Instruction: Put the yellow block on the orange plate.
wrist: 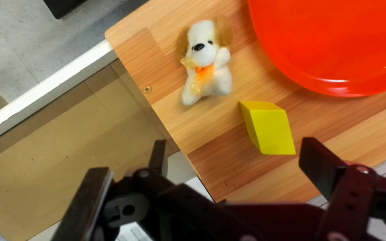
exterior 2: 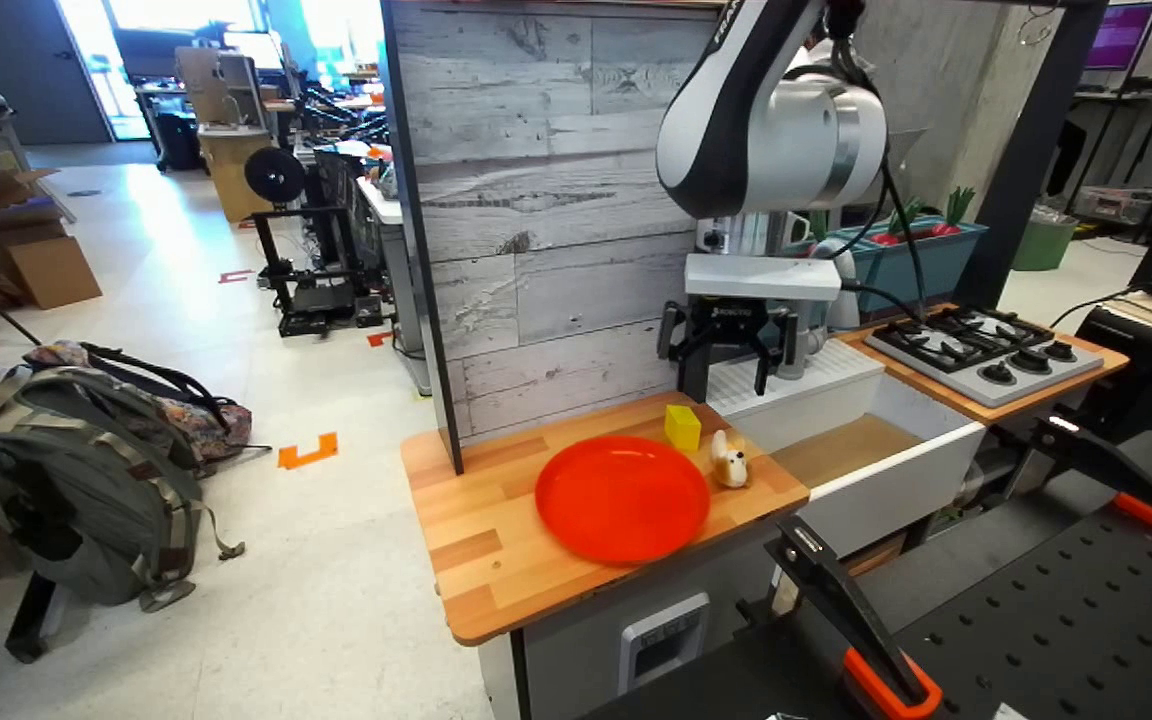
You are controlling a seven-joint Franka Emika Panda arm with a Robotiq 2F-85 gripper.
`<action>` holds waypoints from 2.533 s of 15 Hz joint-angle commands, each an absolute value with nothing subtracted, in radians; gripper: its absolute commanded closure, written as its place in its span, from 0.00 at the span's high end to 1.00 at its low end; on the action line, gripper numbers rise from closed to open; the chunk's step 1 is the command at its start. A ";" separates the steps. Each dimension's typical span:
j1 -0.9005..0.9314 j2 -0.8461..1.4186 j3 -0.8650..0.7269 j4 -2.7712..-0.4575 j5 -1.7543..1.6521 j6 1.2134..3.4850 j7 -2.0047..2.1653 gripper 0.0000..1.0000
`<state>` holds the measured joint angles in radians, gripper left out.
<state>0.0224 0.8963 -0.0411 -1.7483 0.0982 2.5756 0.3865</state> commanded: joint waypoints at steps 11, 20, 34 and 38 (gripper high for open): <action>0.072 1.003 -0.040 -1.615 0.110 2.468 0.351 0.34; 0.102 0.872 -0.046 -1.742 0.099 2.520 0.347 0.08; 0.262 0.928 -0.048 -1.773 0.035 2.491 0.369 0.33; 0.279 0.946 -0.070 -1.769 -0.001 2.490 0.375 0.67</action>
